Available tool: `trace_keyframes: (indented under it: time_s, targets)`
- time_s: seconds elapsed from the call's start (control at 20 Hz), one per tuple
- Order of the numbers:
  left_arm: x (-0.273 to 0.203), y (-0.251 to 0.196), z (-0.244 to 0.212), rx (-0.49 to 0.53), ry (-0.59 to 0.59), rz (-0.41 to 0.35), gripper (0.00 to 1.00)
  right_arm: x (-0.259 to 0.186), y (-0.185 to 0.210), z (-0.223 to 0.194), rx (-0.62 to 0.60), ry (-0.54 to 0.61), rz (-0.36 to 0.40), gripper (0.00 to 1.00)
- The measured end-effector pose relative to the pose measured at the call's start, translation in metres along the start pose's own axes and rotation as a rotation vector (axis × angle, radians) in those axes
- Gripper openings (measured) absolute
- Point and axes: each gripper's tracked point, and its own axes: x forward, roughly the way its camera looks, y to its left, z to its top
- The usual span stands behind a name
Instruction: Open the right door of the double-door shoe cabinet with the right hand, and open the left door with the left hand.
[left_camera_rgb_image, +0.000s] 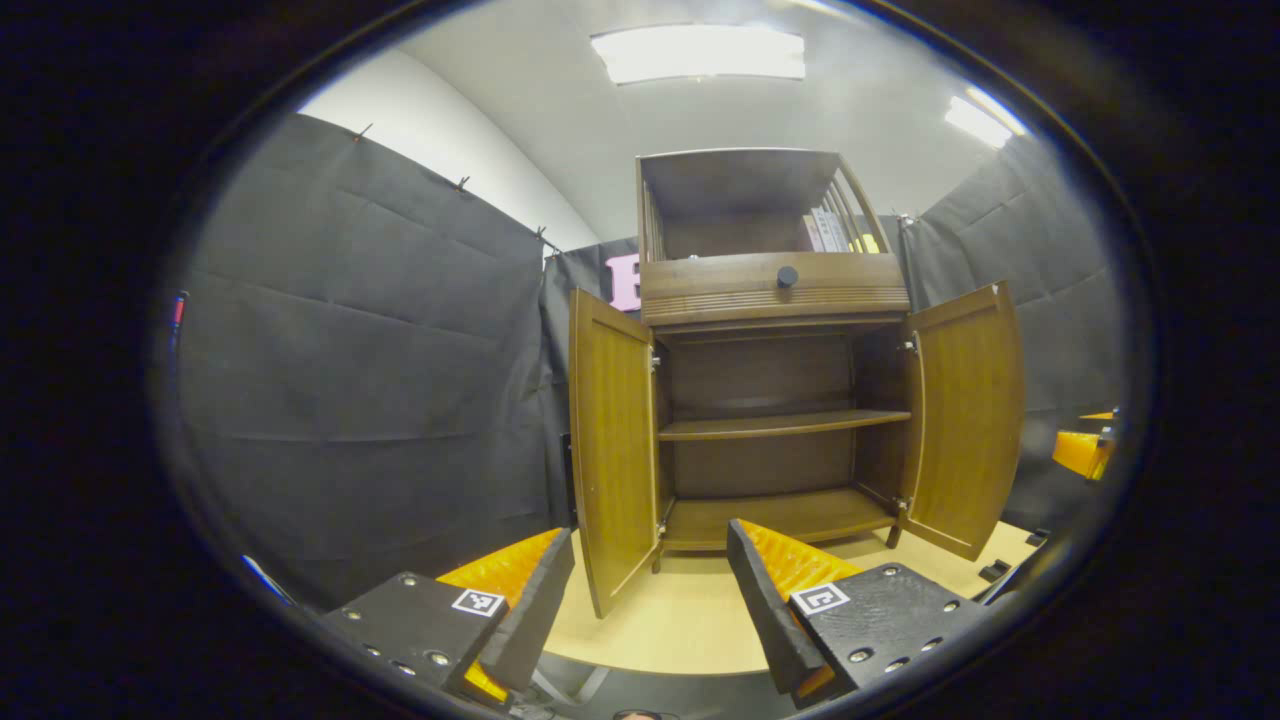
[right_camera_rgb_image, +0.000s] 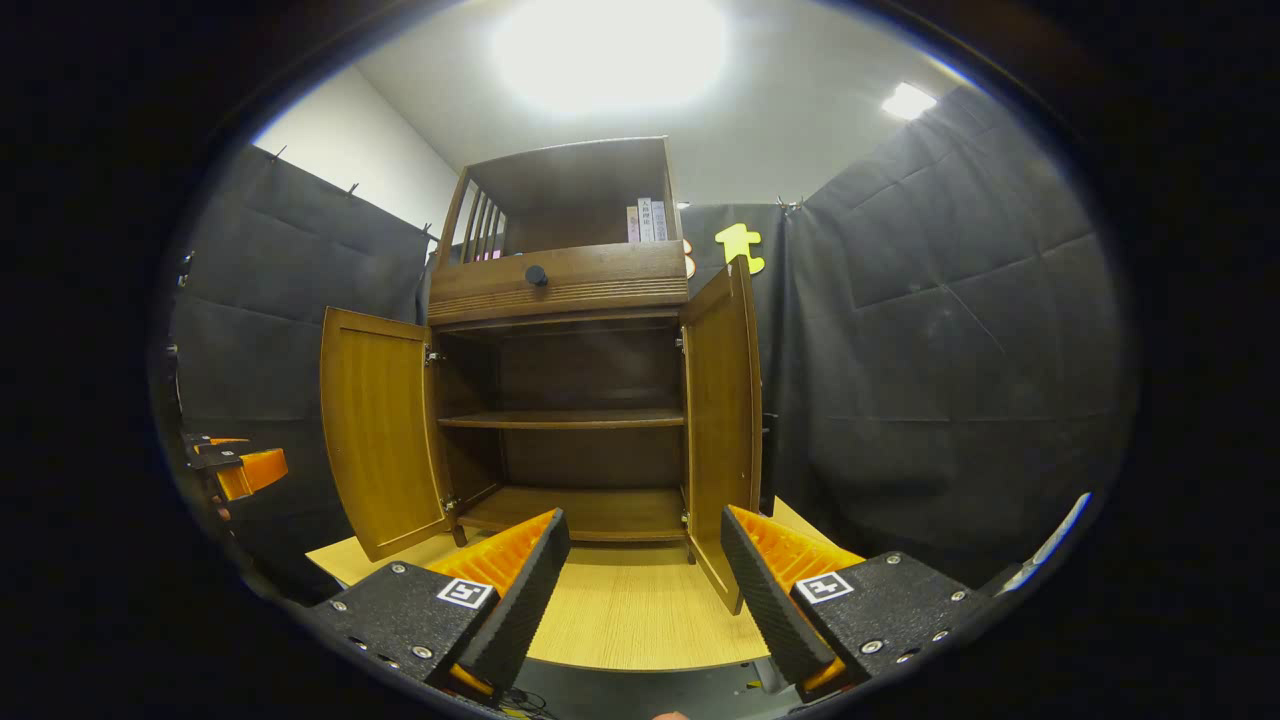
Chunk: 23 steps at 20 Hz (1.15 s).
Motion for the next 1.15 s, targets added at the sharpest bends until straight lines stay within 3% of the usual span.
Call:
trace_keyframes:
  time_s: [0.1,1.1,1.15]
  targets:
    - [0.000,-0.001,0.001,0.004,-0.003,-0.006,0.94,0.000,0.001,0.002,0.008,-0.007,-0.004,0.94]
    - [0.006,-0.004,-0.002,0.016,-0.013,-0.034,0.94,0.012,0.003,0.004,0.010,-0.019,-0.027,0.91]
    - [0.007,-0.004,-0.002,0.014,-0.015,-0.034,0.94,0.013,0.003,0.004,0.011,-0.019,-0.027,0.94]
